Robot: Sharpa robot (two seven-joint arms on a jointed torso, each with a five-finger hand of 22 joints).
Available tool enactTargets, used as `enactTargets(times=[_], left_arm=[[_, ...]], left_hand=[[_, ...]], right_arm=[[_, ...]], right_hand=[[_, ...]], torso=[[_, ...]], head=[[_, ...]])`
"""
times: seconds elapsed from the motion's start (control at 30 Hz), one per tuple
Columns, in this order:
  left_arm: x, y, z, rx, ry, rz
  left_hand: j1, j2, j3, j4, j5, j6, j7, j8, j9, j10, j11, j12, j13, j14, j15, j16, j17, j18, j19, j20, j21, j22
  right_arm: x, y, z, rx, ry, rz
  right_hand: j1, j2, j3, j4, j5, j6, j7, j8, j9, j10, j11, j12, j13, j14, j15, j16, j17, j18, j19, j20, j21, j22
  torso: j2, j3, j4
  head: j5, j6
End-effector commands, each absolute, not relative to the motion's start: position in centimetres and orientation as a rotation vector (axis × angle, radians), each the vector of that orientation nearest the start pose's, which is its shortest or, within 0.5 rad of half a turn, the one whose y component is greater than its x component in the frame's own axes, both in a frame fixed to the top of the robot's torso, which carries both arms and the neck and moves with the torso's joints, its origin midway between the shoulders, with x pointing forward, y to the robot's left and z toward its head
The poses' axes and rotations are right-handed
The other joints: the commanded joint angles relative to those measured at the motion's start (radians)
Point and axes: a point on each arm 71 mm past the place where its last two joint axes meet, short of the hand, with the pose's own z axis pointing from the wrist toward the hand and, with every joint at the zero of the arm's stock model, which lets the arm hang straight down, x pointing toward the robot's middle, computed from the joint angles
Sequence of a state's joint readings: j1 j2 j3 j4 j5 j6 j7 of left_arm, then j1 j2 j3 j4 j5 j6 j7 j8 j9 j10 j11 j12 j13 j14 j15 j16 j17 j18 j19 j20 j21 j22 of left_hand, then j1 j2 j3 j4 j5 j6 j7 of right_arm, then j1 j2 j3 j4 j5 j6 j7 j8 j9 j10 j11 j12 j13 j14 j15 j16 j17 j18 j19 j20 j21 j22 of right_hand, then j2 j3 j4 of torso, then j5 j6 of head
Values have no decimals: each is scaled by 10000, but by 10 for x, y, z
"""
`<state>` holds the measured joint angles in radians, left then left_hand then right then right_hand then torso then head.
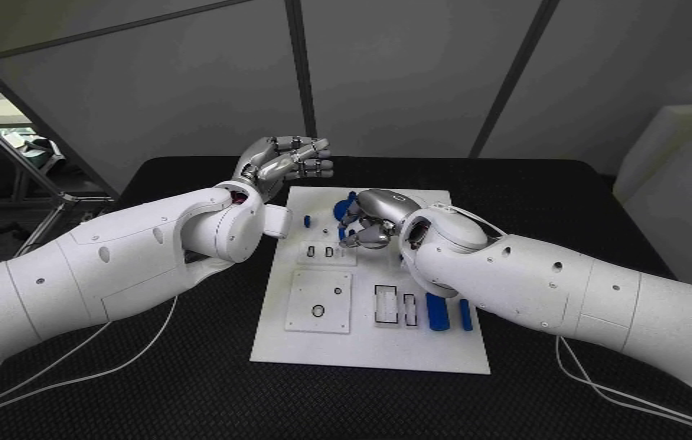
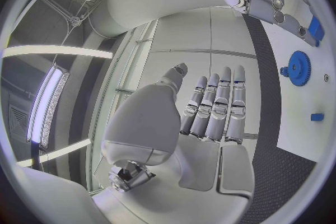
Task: Assemble the parts on the task board
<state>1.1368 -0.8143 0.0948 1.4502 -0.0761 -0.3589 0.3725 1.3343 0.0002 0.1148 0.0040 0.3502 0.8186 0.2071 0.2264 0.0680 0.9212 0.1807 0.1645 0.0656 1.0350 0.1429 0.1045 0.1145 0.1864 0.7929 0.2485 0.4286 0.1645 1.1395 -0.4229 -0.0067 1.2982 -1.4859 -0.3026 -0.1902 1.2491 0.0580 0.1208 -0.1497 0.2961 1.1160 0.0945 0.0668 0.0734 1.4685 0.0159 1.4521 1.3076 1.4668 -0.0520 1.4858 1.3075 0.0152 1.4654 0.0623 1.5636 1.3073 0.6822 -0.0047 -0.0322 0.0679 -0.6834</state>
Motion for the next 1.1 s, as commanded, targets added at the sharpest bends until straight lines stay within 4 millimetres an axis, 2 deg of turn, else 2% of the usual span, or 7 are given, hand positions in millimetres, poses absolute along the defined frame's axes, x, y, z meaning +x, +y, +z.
enactTargets(times=[0.03,0.3,0.7,1.1], left_arm=[[510,221,-164,-10974,13091,-15060],[511,220,-164,-10974,13110,-15083],[511,219,-165,-10981,13137,-15096],[511,219,-165,-10992,13161,-15095]], left_hand=[[-80,-21,64,22,-61,47,60,-53,0,61,11,-38,-5,65,21,-32,9,-68,-75,7,41,-16],[-80,-21,64,22,-61,47,60,-53,0,61,11,-38,-5,65,21,-32,9,-68,-75,7,41,-16],[-81,-23,70,12,-90,48,56,-57,0,63,11,-43,-5,65,21,-38,11,-68,-77,9,42,-18],[-81,-23,70,12,-90,48,56,-57,0,63,11,-43,-5,65,21,-38,11,-68,-77,9,42,-18]], right_arm=[[496,-43,-212,-2420,16930,7474],[494,-40,-219,-2609,17030,7476],[488,-34,-225,-2722,17066,7720],[487,-32,-229,-2832,17291,7713]], right_hand=[[-83,-37,-1,-47,39,108,-65,14,32,297,-79,29,1370,669,-87,42,818,-138,1018,-92,45,2576],[-100,-48,-6,-47,40,108,-65,10,32,298,-78,30,1371,666,-88,36,805,-133,1007,-93,37,2558],[-141,-70,-17,-44,38,109,-65,3,31,298,-76,30,1372,666,-89,36,804,-134,1009,-94,38,2562],[-176,-84,-24,-40,33,108,-63,-3,29,294,-75,23,1365,663,-88,31,793,-128,994,-94,27,2538]], torso=[[3,0,6],[4,4,-27],[-6,7,-15],[-8,5,-14]], head=[[42,-37],[126,-103],[166,-187],[183,-203]])
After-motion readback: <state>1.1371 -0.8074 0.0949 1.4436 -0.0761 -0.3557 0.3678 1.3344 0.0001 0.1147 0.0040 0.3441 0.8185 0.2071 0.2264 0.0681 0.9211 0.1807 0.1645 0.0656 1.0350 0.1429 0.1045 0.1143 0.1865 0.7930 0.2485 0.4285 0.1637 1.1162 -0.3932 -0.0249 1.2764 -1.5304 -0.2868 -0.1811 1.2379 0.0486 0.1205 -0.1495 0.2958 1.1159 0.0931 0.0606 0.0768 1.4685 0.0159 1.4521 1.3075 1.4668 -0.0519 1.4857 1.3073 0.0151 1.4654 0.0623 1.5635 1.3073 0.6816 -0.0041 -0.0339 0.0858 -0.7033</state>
